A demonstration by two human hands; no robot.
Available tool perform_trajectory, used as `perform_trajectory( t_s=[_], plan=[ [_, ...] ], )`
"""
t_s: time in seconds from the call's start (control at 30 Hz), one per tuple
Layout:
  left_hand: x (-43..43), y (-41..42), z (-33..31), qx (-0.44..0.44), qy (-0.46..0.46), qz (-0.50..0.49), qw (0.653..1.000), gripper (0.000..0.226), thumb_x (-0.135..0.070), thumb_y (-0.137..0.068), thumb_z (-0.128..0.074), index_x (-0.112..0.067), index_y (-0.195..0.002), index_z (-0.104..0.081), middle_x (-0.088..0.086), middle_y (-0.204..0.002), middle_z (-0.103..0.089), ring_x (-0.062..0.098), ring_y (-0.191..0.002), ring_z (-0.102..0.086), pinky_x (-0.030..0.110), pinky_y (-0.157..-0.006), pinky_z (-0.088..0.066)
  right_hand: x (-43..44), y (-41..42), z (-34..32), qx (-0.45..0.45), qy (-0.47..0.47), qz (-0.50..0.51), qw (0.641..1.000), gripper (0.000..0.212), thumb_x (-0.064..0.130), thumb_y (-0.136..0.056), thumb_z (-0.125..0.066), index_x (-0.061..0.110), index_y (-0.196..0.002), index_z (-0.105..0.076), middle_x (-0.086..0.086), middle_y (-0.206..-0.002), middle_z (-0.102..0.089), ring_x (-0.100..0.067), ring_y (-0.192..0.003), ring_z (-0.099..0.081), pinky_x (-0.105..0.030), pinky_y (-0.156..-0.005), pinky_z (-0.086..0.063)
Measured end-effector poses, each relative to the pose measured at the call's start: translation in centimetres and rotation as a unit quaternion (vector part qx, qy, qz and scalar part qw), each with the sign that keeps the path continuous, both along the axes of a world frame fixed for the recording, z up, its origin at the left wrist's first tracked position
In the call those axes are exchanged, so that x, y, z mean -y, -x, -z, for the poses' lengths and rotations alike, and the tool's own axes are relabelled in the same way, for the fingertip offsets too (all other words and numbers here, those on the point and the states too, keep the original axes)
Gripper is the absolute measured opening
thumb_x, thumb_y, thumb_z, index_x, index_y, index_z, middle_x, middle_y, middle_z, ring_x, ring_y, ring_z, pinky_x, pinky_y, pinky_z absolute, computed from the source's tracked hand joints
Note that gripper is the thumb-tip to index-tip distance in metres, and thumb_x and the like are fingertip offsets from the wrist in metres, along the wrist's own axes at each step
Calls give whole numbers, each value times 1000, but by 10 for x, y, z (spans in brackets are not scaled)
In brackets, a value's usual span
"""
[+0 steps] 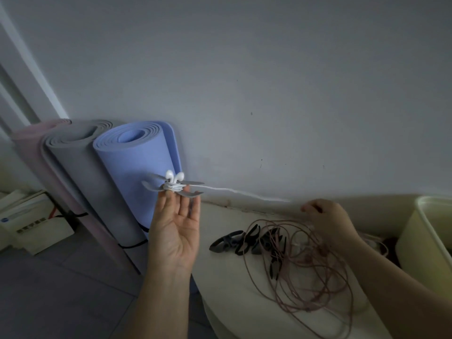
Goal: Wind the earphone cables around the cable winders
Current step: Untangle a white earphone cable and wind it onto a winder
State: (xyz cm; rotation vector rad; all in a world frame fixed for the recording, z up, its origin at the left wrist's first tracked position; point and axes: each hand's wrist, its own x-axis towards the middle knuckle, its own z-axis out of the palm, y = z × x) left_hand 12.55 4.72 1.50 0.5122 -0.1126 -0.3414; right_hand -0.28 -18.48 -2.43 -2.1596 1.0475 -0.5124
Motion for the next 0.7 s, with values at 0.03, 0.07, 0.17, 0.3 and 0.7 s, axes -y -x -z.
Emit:
perform_trajectory(
  t_s=[0.03,0.07,0.17,0.3,0.7],
  plan=[
    [-1,-2,-1,-2,-6,-16,1000,65,-28,-55,-87,-17,-115,-62,-4,-109,-73,9,-97,-70,26,-80,-58,5,3,2,-16,8,24,1000,21,21,-93,-54,8,-91,-72,-6,-77,-62,-25,-78,-55,-28,-63,-34],
    [-3,-1,-3,-4,-13,-27,1000,50,-27,-67,-75,-18,-114,-61,-6,-105,-74,7,-96,-69,26,-81,-57,9,7,4,-32,15,43,998,24,22,-94,-54,7,-89,-71,-7,-72,-61,-25,-74,-54,-30,-62,-34],
    [-1,5,-6,3,-31,-27,999,36,-22,-76,-57,-20,-112,-60,-6,-106,-73,7,-96,-69,26,-86,-56,9,13,5,-85,50,49,994,25,22,-95,-50,8,-92,-71,-11,-80,-65,-31,-85,-58,-33,-65,-41],
    [7,13,-9,26,-58,19,998,23,-16,-83,-53,-19,-105,-60,-3,-108,-73,8,-97,-69,25,-83,-57,-13,1,-4,-165,145,-10,976,38,23,-93,-45,29,-129,-55,0,-134,-51,-24,-125,-37,-35,-98,-32],
    [20,37,-13,59,-126,173,975,34,-14,-87,-49,-14,-118,-63,6,-112,-71,17,-102,-68,27,-76,-58,-95,-20,-44,144,-146,-358,911,19,12,-92,-55,11,-109,-62,-9,-83,-67,-20,-78,-62,-45,-78,-53]
  ],
)
